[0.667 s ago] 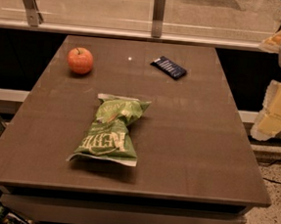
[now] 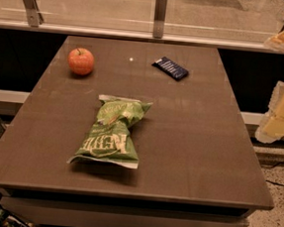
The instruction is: Pick green jalapeno chip bag
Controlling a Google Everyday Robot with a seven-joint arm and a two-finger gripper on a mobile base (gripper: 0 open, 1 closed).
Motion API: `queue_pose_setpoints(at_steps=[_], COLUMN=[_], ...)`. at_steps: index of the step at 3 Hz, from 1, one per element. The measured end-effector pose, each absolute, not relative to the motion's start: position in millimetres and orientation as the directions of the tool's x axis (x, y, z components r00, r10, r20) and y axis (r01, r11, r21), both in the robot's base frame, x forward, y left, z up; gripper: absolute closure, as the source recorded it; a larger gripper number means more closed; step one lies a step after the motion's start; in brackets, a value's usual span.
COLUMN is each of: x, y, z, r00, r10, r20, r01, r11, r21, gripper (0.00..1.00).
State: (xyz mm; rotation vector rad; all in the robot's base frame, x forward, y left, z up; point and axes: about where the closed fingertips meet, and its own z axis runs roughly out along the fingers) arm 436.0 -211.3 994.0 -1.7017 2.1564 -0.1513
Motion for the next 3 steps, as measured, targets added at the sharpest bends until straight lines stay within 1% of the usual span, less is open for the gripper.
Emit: queue_pose_setpoints(at_steps=[1, 2, 3], x=[434, 438, 453], y=[-204, -194, -185], z=[999, 1007, 1015], r00=[-0.103, 0.028, 0.171], r10=[-0.963, -0.965, -0.942], r20=[-0.25, -0.26, -0.289], r01=[-0.904, -0.876, -0.821], r11=[0.196, 0.101, 0.026], r21=[-0.38, -0.471, -0.57], gripper=[0.0, 0.0, 0.0])
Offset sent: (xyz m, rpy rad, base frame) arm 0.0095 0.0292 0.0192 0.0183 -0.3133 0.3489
